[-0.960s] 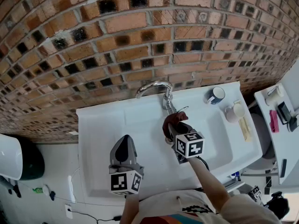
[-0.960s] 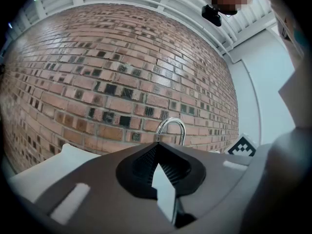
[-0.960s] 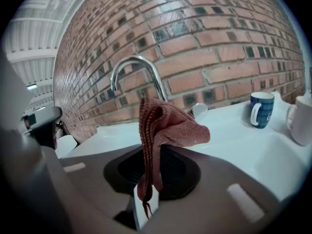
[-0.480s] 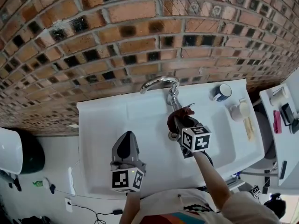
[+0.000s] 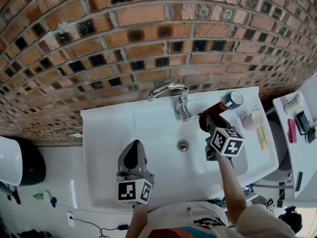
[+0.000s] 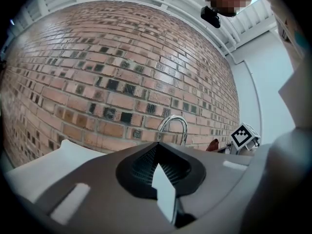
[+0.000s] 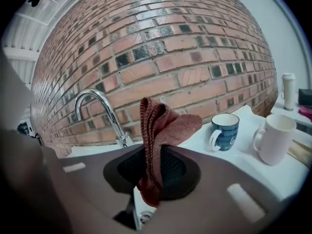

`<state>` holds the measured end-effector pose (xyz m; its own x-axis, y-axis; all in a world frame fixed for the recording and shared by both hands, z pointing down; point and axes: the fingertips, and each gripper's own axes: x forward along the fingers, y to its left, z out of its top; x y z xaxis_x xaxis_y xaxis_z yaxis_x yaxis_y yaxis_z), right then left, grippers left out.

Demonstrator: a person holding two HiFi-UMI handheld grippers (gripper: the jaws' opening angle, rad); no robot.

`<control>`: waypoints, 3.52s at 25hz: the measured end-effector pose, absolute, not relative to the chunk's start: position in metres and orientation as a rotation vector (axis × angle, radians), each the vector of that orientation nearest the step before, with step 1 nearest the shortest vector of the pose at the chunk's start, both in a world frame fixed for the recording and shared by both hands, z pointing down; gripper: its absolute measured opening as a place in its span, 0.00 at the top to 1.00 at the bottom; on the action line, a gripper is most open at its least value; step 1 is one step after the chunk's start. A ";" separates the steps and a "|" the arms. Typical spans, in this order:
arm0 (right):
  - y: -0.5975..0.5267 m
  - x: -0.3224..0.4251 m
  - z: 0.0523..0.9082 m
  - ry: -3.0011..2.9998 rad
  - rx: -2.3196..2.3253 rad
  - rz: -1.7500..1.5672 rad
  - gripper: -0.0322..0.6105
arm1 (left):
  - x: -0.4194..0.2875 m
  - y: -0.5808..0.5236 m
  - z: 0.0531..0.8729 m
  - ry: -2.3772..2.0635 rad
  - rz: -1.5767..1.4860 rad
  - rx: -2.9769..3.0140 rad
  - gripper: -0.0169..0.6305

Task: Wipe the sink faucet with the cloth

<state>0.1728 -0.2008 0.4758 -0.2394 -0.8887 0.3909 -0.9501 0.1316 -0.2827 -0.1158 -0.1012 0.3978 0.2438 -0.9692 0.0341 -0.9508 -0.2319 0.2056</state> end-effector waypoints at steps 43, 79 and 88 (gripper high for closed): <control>-0.233 0.034 0.356 -2.696 1.651 0.838 0.87 | -0.136 -0.100 0.397 -1.882 -0.172 2.277 0.97; -0.217 -0.033 0.312 -2.836 1.470 0.365 0.87 | -0.145 -0.095 0.401 -1.906 -0.147 2.253 0.96; -0.239 0.046 0.315 -2.719 1.720 0.457 0.87 | -0.151 -0.094 0.402 -1.919 -0.162 2.236 0.97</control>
